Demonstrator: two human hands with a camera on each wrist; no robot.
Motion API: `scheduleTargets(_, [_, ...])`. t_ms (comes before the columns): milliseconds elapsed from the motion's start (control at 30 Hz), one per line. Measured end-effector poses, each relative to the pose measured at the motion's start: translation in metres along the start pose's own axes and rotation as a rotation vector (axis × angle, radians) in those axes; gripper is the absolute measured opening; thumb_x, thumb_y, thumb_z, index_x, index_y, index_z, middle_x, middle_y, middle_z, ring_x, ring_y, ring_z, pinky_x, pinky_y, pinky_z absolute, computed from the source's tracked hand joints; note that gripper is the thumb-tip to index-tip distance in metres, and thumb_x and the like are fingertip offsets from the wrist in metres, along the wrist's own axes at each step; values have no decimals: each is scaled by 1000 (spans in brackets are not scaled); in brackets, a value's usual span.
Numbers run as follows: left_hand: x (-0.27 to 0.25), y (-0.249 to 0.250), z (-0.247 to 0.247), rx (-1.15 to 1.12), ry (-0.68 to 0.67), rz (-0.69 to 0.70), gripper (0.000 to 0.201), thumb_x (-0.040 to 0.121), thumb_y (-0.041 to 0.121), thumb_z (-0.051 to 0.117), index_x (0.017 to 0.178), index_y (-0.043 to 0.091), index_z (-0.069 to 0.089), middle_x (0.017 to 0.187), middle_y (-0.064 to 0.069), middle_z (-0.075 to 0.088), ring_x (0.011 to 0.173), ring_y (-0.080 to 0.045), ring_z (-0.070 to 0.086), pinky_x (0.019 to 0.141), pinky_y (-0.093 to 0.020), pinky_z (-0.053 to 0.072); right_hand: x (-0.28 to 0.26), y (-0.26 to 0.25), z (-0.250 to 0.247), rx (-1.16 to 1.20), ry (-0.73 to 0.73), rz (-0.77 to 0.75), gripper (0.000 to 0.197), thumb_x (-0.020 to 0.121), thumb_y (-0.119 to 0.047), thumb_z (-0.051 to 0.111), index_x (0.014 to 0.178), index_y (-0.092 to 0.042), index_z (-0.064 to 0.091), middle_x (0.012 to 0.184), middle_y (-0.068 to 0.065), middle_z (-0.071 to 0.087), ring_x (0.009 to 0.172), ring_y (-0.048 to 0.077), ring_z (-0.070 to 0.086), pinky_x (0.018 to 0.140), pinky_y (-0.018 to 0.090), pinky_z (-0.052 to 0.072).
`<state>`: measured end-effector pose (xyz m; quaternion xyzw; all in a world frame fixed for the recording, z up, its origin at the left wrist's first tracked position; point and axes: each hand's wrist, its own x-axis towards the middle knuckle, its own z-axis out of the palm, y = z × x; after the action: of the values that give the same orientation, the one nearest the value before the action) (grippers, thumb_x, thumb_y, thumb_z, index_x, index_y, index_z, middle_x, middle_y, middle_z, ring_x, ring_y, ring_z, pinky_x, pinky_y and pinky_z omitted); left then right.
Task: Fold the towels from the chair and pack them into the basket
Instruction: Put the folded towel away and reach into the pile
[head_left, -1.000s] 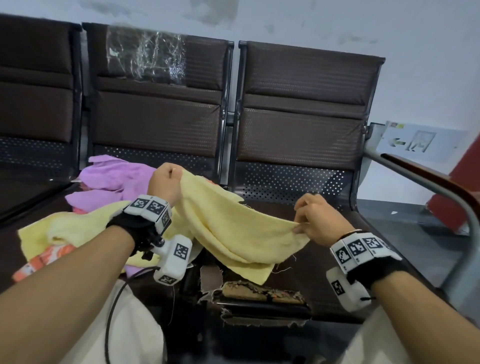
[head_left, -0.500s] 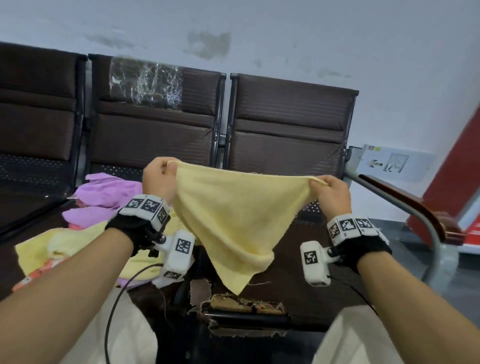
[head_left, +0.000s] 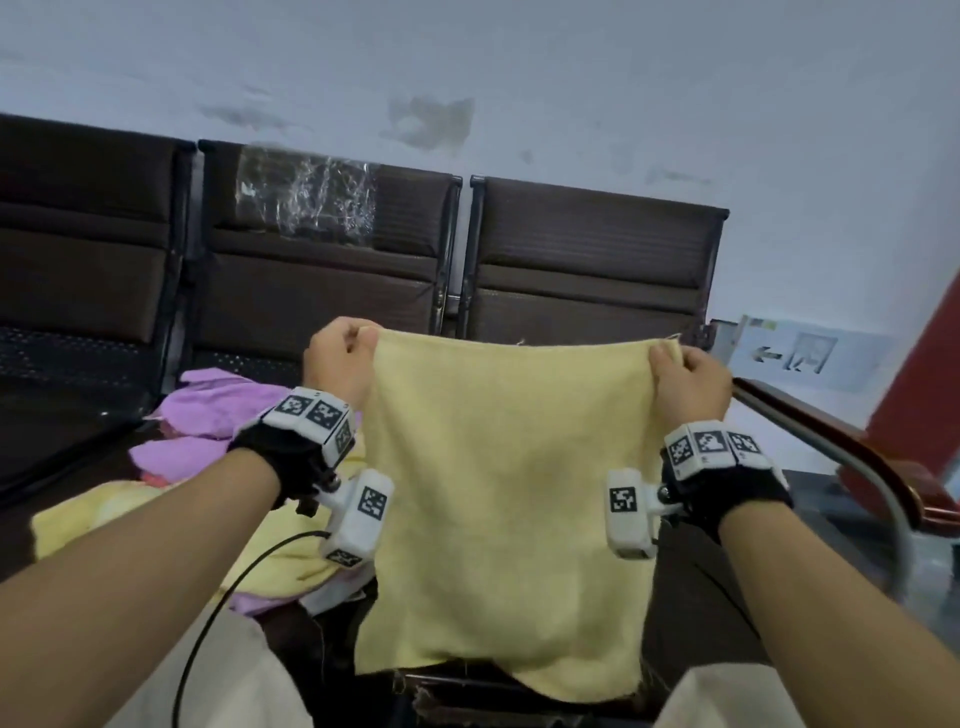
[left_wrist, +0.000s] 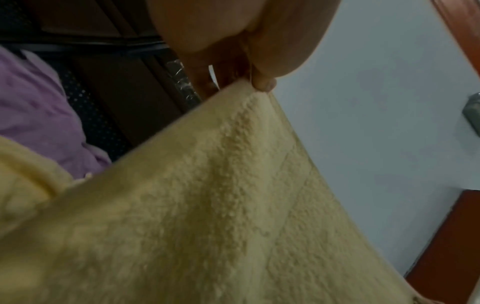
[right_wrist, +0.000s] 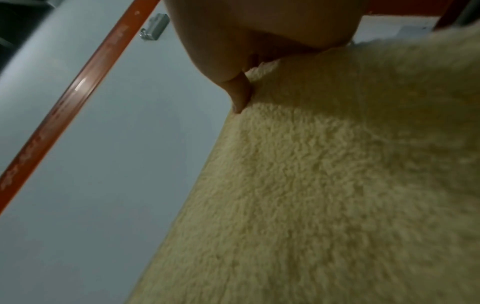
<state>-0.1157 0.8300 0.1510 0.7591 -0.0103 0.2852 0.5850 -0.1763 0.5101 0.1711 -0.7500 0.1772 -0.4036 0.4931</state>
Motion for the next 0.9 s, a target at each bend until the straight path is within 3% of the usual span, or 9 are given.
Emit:
scheduleTargets(133, [-4,-15,27,-89,-110,-94,15,88,21,53,89,18,68,93,-7,71,94,-29,66,84,-45,54,5,33,16,35,-23,194,22,82,-25,62,66,-9,61,65,4,49,63,17,41,63,28,34])
scheduleTargets(200, [-7,-20,41,-122,-147,-119,15,87,24,55,88,20,70,91,-1,72,92,-21,67,84,-38,54,4,47,26,130,-52,274,23,79,-19,64,77,4,67,66,7,56,67,17,43,64,30,37])
scheduleTargets(267, [-14,-31,55,-111,-208,-104,14,88,25,56,88,20,70,88,2,72,88,-15,66,81,-33,53,-4,66,37,203,-133,337,20,80,-11,63,90,4,70,79,11,71,73,17,51,67,28,42])
scheduleTargets(400, [-33,-64,79,19,-386,-46,17,89,24,59,92,12,71,93,-3,70,92,-19,64,84,-38,53,-21,91,55,151,-420,313,23,84,-3,55,86,-13,75,86,7,71,77,20,61,72,32,50])
scheduleTargets(533, [-33,-78,96,-65,-432,-143,9,88,26,62,86,24,70,90,-2,71,83,-17,66,65,-31,55,-21,84,63,314,-638,350,24,84,-3,51,80,-8,75,72,13,55,58,24,48,48,26,43])
scheduleTargets(633, [-33,-81,101,-158,-445,-182,7,85,26,65,84,30,70,84,-1,70,76,-14,65,59,-30,53,-26,77,67,565,-973,403,24,83,-2,50,97,-3,69,86,13,70,74,22,68,64,27,56])
scheduleTargets(733, [-36,-88,101,-108,-491,-145,4,84,25,67,84,28,69,74,-3,68,70,-16,63,64,-36,53,-34,80,74,382,-1129,319,23,95,4,43,107,1,62,98,16,69,87,21,70,76,26,57])
scheduleTargets(833, [-38,-95,99,-22,-538,-116,4,84,24,68,88,23,69,69,2,66,67,-13,61,66,-35,54,-39,83,76,-46,-1021,22,15,94,0,52,99,3,66,85,17,68,79,23,69,72,27,58])
scheduleTargets(900, [-40,-95,97,-17,-571,-130,4,85,23,68,89,22,69,70,2,67,68,-14,63,65,-34,56,-40,79,73,-198,-930,-240,12,90,-5,59,89,-9,71,79,1,70,72,15,67,72,27,55])
